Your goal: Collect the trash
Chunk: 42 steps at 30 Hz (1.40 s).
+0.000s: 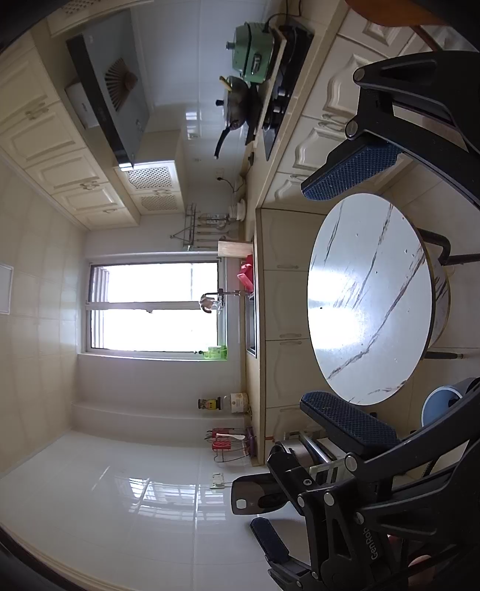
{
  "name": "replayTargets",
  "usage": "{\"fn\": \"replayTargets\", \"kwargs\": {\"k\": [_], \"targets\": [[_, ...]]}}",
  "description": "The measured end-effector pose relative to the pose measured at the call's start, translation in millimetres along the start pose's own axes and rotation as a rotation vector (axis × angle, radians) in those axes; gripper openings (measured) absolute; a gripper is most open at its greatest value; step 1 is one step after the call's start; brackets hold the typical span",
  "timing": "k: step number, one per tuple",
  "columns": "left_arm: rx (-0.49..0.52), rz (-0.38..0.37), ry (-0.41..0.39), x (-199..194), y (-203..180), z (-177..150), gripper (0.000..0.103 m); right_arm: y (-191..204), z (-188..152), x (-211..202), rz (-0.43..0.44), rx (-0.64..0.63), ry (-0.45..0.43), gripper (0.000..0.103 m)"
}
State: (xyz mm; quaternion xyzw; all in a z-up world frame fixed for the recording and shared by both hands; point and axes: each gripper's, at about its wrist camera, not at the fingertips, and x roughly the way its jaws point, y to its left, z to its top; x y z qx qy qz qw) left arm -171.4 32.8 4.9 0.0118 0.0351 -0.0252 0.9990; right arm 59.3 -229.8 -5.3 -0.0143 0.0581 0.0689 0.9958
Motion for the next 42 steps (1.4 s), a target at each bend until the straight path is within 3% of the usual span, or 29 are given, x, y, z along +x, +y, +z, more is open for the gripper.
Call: {"fn": "replayTargets", "kwargs": {"k": [42], "targets": [[0.01, 0.008, -0.003, 5.3, 7.4, 1.1, 0.102, -1.7, -0.9, 4.6, 0.001, 0.0, 0.01, 0.103]]}}
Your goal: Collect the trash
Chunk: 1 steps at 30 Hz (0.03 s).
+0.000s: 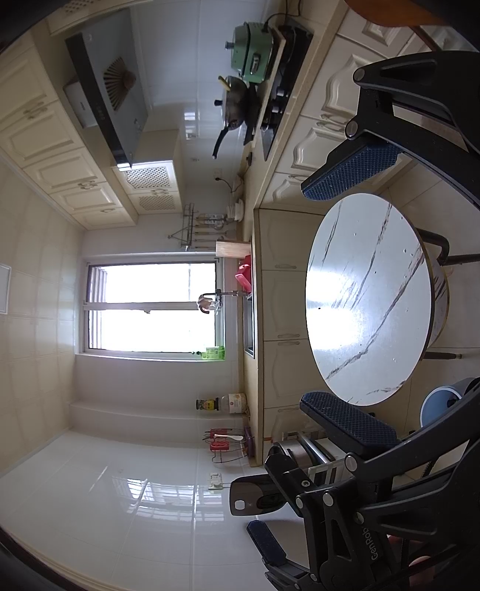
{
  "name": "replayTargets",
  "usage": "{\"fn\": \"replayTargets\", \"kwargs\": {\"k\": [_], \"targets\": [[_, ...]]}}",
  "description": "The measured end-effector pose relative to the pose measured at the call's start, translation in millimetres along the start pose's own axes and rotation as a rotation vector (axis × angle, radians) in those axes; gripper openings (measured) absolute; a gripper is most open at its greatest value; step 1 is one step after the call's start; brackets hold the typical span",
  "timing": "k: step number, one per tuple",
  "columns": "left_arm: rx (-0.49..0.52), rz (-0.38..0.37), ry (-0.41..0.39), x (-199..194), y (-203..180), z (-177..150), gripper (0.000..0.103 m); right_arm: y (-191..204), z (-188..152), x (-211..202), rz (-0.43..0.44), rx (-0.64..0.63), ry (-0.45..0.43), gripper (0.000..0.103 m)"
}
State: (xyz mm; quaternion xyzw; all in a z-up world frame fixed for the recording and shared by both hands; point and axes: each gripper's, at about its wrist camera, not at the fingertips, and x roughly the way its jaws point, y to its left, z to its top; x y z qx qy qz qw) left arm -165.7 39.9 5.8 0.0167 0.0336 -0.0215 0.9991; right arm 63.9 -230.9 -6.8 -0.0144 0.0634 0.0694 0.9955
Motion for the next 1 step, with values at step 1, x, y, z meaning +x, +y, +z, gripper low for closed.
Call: {"fn": "replayTargets", "kwargs": {"k": [1], "targets": [[0.0, -0.001, 0.0, 0.0, 0.3, -0.1, 0.102, -0.2, 0.0, -0.1, 0.001, 0.001, 0.0, 0.103]]}}
